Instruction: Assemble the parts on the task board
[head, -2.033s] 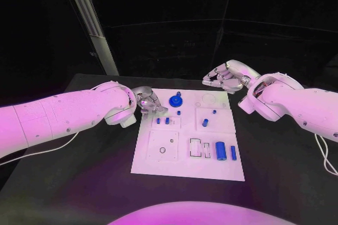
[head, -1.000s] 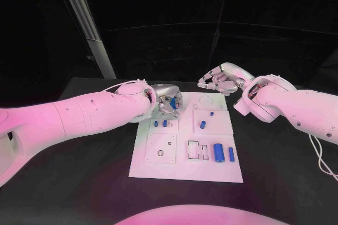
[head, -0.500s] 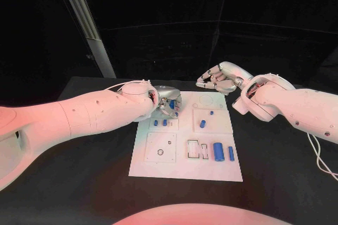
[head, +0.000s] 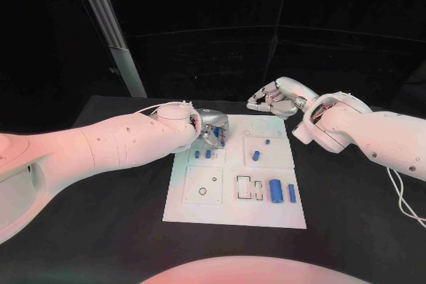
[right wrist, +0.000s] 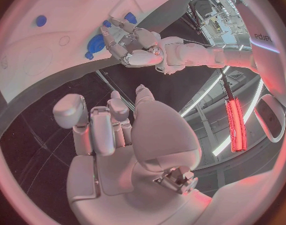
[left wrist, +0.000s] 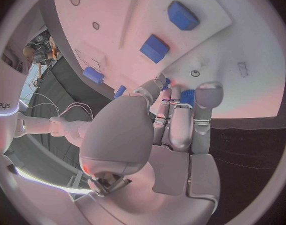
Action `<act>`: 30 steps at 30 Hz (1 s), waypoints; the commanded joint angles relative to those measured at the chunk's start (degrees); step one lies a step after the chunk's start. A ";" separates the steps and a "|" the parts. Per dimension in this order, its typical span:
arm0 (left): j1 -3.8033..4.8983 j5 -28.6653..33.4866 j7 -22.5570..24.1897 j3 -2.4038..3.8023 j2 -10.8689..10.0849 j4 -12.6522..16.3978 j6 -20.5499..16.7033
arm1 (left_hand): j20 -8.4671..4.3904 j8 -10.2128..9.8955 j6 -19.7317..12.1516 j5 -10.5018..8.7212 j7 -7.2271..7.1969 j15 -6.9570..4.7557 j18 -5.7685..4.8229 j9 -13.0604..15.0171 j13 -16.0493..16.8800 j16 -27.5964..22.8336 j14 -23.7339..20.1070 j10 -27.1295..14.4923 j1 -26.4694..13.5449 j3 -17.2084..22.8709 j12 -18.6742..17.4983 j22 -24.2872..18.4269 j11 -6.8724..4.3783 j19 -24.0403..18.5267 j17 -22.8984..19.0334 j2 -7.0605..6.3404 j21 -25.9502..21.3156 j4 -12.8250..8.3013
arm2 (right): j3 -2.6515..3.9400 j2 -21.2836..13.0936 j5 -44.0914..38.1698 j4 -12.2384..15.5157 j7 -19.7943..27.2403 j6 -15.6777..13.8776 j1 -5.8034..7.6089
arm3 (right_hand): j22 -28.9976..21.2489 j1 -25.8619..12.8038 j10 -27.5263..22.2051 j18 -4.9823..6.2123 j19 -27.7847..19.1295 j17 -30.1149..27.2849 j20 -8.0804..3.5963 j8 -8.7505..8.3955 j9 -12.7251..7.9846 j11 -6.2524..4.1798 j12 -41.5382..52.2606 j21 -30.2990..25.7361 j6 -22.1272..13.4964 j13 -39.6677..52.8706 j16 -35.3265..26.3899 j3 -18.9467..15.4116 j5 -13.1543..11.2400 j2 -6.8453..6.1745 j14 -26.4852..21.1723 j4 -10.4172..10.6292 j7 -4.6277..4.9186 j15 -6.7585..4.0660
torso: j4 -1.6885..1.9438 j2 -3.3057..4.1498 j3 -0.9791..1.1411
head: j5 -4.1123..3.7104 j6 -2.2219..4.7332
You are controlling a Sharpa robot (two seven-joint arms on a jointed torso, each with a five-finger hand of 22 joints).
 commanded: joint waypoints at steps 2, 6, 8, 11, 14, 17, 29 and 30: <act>-0.22 -0.81 -0.10 -0.02 0.31 -0.25 0.01 | -0.01 -0.55 0.57 -0.11 0.00 -0.14 -0.88 -0.23 -0.43 0.27 0.36 0.76 -0.13 0.53 -0.43 0.47 0.00 0.45 -0.07 0.35 0.52 0.00 | 0.03 0.07 -0.18 0.05 0.22 0.03 0.12 | -0.02 0.48 -0.19 0.40 -0.21 0.04 -0.16 0.23 -0.02 -0.03 0.08 -0.21 -0.26 -0.05 -0.17 -0.31 0.20 0.20 2.57 0.13 -0.19 -0.39 | 0.04 -0.03 -0.07 | -0.11 0.01; -0.37 -0.81 -0.01 -0.01 0.59 -0.37 -0.15 | -0.08 -0.91 0.55 -0.10 0.02 -0.17 -0.91 -0.47 -0.81 0.34 0.42 1.15 -0.19 0.85 -0.78 0.72 -0.04 0.55 -0.17 0.33 0.75 0.00 | 0.03 0.13 -0.18 0.05 0.27 0.06 0.12 | -0.06 0.53 -0.17 0.40 -0.22 0.06 -0.16 0.24 -0.02 -0.03 0.10 -0.23 -0.27 -0.03 -0.16 -0.32 0.25 0.26 2.57 0.12 -0.19 -0.39 | 0.00 -0.02 0.00 | 0.05 -0.09; -0.44 -0.81 -0.01 -0.01 0.73 -0.41 -0.13 | -0.10 -1.15 0.50 -0.11 0.07 -0.18 -0.94 -0.62 -1.04 0.35 0.44 1.34 -0.29 1.00 -1.00 0.91 -0.04 0.62 -0.28 0.24 0.91 0.01 | 0.03 0.15 -0.18 0.06 0.28 0.07 0.12 | -0.09 0.58 -0.16 0.41 -0.23 0.08 -0.16 0.25 -0.02 -0.03 0.13 -0.25 -0.29 -0.01 -0.15 -0.33 0.29 0.31 2.58 0.11 -0.19 -0.39 | -0.02 0.00 -0.01 | 0.06 -0.08; -0.49 -0.81 -0.06 -0.01 0.83 -0.45 0.02 | -0.12 -1.37 0.44 -0.12 0.10 -0.17 -0.95 -0.76 -1.24 0.35 0.45 1.43 -0.37 1.10 -1.23 1.04 -0.03 0.66 -0.39 0.11 1.02 0.00 | 0.03 0.19 -0.18 0.05 0.30 0.09 0.12 | -0.09 0.58 -0.16 0.41 -0.23 0.08 -0.16 0.25 -0.02 -0.03 0.13 -0.25 -0.29 -0.01 -0.15 -0.33 0.29 0.31 2.58 0.11 -0.19 -0.39 | 0.00 -0.01 -0.03 | -0.01 -0.02; -0.53 -0.80 -0.14 -0.01 0.91 -0.51 0.22 | -0.11 -1.67 0.32 -0.13 0.17 -0.17 -0.99 -0.94 -1.50 0.34 0.46 1.54 -0.45 1.24 -1.52 1.19 0.01 0.70 -0.53 -0.02 1.15 -0.01 | 0.03 0.21 -0.18 0.06 0.32 0.13 0.12 | -0.09 0.58 -0.16 0.41 -0.23 0.08 -0.16 0.25 -0.02 -0.03 0.13 -0.25 -0.29 -0.01 -0.15 -0.33 0.29 0.31 2.58 0.11 -0.19 -0.39 | 0.03 -0.04 -0.03 | 0.00 -0.09; -0.57 -0.80 -0.37 -0.01 1.00 -0.59 0.51 | -0.11 -1.84 0.31 -0.11 0.18 -0.17 -1.04 -1.04 -1.65 0.41 0.50 1.69 -0.46 1.40 -1.68 1.42 0.01 0.77 -0.49 0.00 1.36 -0.01 | 0.03 0.24 -0.18 0.06 0.31 0.19 0.12 | -0.09 0.58 -0.16 0.41 -0.23 0.08 -0.16 0.25 -0.02 -0.03 0.13 -0.25 -0.29 -0.01 -0.15 -0.33 0.29 0.31 2.58 0.11 -0.19 -0.39 | 0.05 -0.03 -0.04 | 0.00 -0.08; -0.74 -0.80 -2.28 0.00 1.31 -1.28 2.11 | -0.91 -2.52 3.42 0.00 -0.12 -1.15 -1.98 -1.56 -2.44 0.97 1.08 7.19 1.55 6.08 -2.48 6.71 -1.04 2.58 -0.49 1.38 6.42 -1.63 | 0.03 0.22 -0.18 0.11 0.29 0.32 0.12 | -0.09 0.58 -0.16 0.41 -0.23 0.08 -0.16 0.25 -0.02 -0.03 0.13 -0.25 -0.29 -0.01 -0.15 -0.33 0.29 0.31 2.58 0.11 -0.19 -0.39 | 0.02 -0.04 -0.04 | -0.07 -0.25; -0.75 -0.81 -2.31 0.00 1.32 -1.30 1.89 | -0.97 -2.56 3.66 0.02 -0.12 -1.20 -2.02 -1.58 -2.48 1.00 1.11 7.55 1.85 6.59 -2.60 6.93 -1.08 2.63 -0.50 1.50 6.62 -1.92 | 0.03 0.22 -0.18 0.11 0.30 0.31 0.12 | -0.09 0.58 -0.16 0.41 -0.23 0.08 -0.16 0.25 -0.02 -0.03 0.13 -0.25 -0.29 -0.01 -0.15 -0.33 0.29 0.31 2.58 0.11 -0.19 -0.39 | 0.03 -0.04 -0.04 | -0.05 -0.20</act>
